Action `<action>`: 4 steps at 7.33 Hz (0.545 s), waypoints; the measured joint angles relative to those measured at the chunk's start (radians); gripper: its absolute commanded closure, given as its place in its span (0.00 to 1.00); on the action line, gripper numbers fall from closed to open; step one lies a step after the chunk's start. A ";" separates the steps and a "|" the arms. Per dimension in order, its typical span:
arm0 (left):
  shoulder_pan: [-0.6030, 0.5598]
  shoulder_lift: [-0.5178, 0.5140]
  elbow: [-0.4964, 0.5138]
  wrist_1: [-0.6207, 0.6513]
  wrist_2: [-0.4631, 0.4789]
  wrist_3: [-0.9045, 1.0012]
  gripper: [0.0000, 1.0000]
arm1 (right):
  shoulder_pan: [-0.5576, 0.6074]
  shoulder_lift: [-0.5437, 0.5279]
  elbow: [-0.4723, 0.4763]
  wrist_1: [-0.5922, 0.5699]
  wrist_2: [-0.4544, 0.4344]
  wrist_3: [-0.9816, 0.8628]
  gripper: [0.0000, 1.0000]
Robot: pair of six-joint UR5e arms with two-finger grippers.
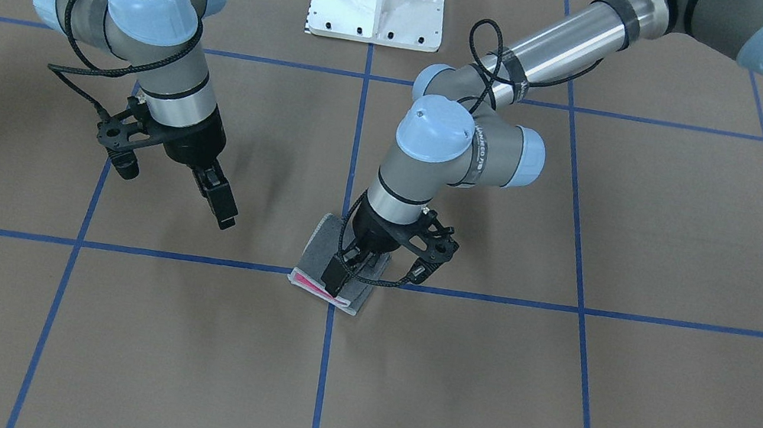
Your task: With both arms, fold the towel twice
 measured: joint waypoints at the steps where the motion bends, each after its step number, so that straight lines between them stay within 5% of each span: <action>1: -0.012 0.002 -0.013 0.005 -0.018 0.000 0.04 | 0.000 0.000 0.000 0.000 0.000 0.000 0.00; 4: -0.008 0.028 -0.020 0.021 -0.034 0.000 0.04 | 0.005 -0.002 0.000 0.000 0.000 -0.002 0.00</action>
